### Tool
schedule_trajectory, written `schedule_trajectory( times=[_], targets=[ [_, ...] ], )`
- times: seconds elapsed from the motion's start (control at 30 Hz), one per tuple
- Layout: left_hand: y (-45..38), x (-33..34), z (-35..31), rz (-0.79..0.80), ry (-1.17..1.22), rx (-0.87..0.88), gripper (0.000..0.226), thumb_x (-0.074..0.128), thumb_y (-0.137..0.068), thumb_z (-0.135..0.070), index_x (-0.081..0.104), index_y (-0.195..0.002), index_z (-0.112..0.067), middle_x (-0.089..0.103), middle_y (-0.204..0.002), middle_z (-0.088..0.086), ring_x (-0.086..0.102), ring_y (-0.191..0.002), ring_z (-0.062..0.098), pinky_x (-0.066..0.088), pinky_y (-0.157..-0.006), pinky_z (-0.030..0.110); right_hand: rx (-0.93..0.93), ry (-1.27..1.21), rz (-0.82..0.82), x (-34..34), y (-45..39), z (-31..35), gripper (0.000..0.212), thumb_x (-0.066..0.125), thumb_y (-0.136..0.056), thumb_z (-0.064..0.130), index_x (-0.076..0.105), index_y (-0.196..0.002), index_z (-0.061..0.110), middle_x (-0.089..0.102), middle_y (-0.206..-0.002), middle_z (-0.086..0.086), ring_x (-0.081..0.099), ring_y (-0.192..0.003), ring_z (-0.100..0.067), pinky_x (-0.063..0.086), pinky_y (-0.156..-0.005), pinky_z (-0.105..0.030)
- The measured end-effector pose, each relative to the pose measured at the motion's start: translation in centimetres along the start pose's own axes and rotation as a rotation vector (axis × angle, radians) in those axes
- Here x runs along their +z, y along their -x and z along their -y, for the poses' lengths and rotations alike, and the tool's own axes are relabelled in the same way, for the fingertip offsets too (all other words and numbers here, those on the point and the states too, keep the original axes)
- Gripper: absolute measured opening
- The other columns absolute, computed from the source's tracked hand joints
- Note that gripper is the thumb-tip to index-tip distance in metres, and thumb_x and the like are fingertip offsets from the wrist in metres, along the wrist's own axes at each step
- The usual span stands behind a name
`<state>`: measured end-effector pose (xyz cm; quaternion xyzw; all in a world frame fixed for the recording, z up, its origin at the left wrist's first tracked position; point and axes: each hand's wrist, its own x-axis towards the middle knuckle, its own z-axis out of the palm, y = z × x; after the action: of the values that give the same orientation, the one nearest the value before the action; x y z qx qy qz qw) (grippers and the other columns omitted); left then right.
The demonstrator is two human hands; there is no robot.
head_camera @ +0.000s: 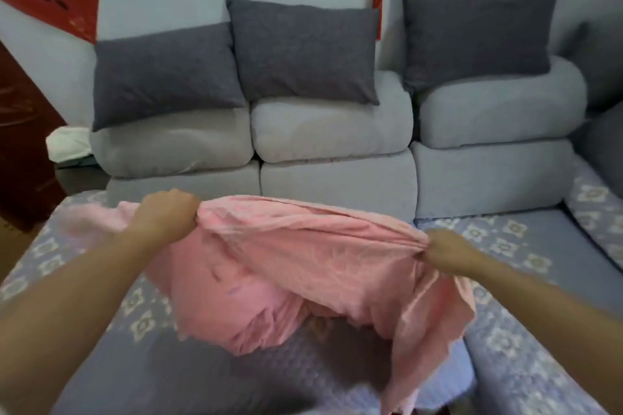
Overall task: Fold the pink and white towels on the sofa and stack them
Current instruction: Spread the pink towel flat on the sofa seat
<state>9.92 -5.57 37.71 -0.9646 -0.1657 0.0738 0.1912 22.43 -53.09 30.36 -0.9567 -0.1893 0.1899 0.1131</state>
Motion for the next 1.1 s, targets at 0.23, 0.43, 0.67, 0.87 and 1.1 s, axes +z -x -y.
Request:
schedule_trajectory(
  times=[0.23, 0.43, 0.67, 0.87, 1.1],
  targets=[
    [-7.4, -15.8, -1.4, -0.396, 1.043, -0.374, 0.034, 0.055, -0.094, -0.026, 0.071, -0.113, -0.003, 0.07, -0.114, 0.024, 0.066, -0.108, 0.042, 0.051, -0.082, 0.036, -0.183, -1.076, -0.109, -13.4, 5.4, 1.8, 0.046, 0.076, -0.075, 0.026, 0.068, -0.119, 0.014, 0.076, -0.108, 0.0, 0.072, -0.098, -0.016, 0.057, -0.083, -0.031],
    [-7.5, -27.9, -1.9, -0.608, 0.569, 0.031, 0.026, 0.058, -0.085, -0.028, 0.054, -0.11, -0.024, 0.067, -0.108, 0.02, 0.065, -0.098, 0.043, 0.053, -0.082, 0.043, 0.018, 0.506, -0.347, -16.6, 6.1, 2.7, 0.025, 0.047, -0.092, 0.025, 0.061, -0.111, 0.018, 0.067, -0.114, -0.008, 0.065, -0.098, -0.029, 0.052, -0.079, -0.035],
    [-4.3, -30.1, -0.3, -0.431, 0.253, 0.511, 0.076, 0.071, -0.07, -0.073, 0.037, -0.132, -0.046, 0.062, -0.127, -0.011, 0.061, -0.108, 0.018, 0.049, -0.094, 0.036, 0.271, -0.196, -1.11, -33.6, 7.3, -1.4, 0.028, 0.054, -0.087, 0.008, 0.072, -0.107, 0.002, 0.068, -0.102, -0.031, 0.066, -0.096, -0.044, 0.05, -0.077, -0.041],
    [-0.3, -31.5, 1.7, -0.382, 0.139, 0.552, 0.084, 0.066, -0.058, -0.083, 0.041, -0.126, -0.043, 0.064, -0.116, -0.014, 0.062, -0.102, 0.016, 0.05, -0.091, 0.036, 0.094, -0.402, -1.361, -41.5, 8.0, 3.5, 0.057, 0.037, -0.079, 0.036, 0.068, -0.11, -0.001, 0.066, -0.108, -0.034, 0.065, -0.101, -0.047, 0.052, -0.084, -0.047],
    [-1.4, -29.5, 13.5, -0.625, -0.204, -0.069, 0.029, 0.045, -0.093, -0.021, 0.065, -0.112, -0.028, 0.069, -0.112, 0.001, 0.068, -0.1, 0.028, 0.047, -0.072, 0.032, -0.12, 0.144, -1.036, -38.8, 7.4, 13.3, 0.041, 0.064, -0.082, 0.053, 0.057, -0.103, 0.019, 0.069, -0.099, -0.019, 0.066, -0.09, -0.042, 0.051, -0.079, -0.043]
  ],
)
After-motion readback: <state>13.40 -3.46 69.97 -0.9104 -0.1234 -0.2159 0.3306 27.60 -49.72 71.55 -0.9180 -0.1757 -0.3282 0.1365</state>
